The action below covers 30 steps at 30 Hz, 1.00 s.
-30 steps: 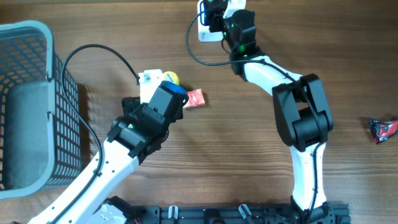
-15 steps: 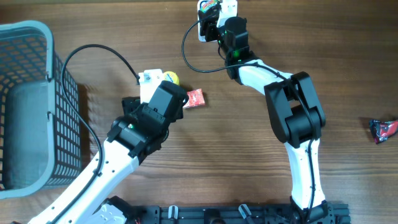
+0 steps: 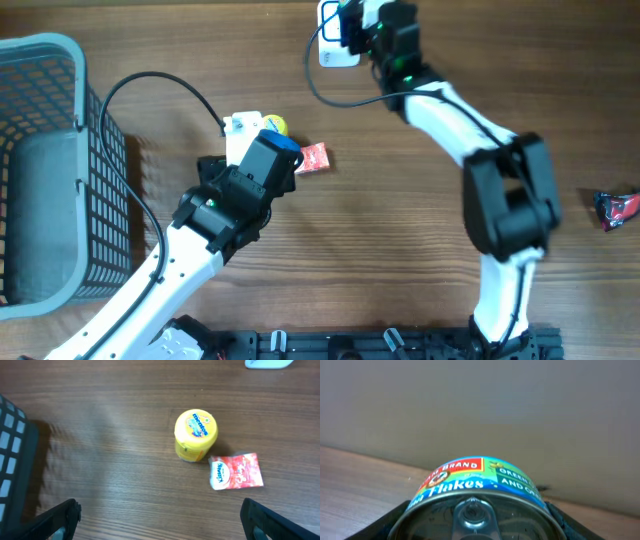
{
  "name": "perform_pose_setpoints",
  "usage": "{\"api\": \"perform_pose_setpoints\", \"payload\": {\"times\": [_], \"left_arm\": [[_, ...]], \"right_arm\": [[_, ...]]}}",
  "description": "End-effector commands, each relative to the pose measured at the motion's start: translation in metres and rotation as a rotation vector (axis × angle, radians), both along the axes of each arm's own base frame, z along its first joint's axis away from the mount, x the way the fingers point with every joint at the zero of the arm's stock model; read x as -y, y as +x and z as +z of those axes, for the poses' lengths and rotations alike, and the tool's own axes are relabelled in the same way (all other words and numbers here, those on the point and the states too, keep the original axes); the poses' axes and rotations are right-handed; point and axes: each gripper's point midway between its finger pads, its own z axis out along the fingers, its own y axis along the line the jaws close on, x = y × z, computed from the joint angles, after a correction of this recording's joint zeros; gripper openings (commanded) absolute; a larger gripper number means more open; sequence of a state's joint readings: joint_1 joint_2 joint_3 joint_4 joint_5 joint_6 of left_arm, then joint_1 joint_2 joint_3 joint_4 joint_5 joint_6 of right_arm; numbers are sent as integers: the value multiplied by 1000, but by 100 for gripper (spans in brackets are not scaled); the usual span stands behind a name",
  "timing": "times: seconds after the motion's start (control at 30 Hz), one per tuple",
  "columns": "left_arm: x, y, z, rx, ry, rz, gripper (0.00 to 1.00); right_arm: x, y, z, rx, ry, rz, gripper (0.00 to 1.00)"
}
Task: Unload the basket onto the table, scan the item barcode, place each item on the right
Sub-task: 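Hold the tin can label facing the scanner window, then carry the tin can to the right edge and release it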
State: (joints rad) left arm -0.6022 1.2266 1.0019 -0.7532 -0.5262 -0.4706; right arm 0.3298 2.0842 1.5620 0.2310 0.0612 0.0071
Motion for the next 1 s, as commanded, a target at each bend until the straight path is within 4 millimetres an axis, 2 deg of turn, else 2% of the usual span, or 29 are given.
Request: {"api": "perform_pose_setpoints", "payload": {"times": [0.0, 0.03, 0.1, 0.13, 0.23, 0.33, 0.4, 0.5, 0.53, 0.57, 0.67, 0.8, 0.97], "left_arm": [[3, 2, 3, 4, -26, 8, 100], [3, 2, 3, 4, -26, 8, 100], [3, 2, 2, 3, -27, 7, 100], [4, 2, 2, 2, -31, 4, 100], [13, 2, 1, -9, -74, -24, 100], [25, 4, 2, -10, -131, -61, 100], [32, 4, 3, -11, -160, -80, 100], [40, 4, 3, -20, -197, -107, 100], [43, 3, 2, -27, -207, -117, 100], [45, 1, 2, -29, -209, -125, 100], [55, -3, 2, -32, -209, -157, 100], [67, -10, 2, -37, -203, -203, 100], [73, -14, 2, -39, -203, -224, 100]], "right_arm": [[69, -18, 74, 37, -71, -202, 49], [104, -32, 75, -25, -125, -311, 48], [145, -49, 68, -114, -193, -426, 47], [165, -57, 57, -175, -231, -466, 47], [226, -89, 7, -423, -319, -526, 44], [269, -115, -22, -579, -277, -551, 37], [292, -128, -31, -639, -213, -593, 37], [339, -158, -45, -740, -142, -708, 38], [354, -167, -50, -761, -130, -742, 41], [371, -177, -58, -785, -112, -784, 49], [415, -207, -85, -842, -28, -920, 49], [451, -230, -115, -864, 82, -994, 51], [482, -239, -150, -870, 179, -1022, 52]]}}
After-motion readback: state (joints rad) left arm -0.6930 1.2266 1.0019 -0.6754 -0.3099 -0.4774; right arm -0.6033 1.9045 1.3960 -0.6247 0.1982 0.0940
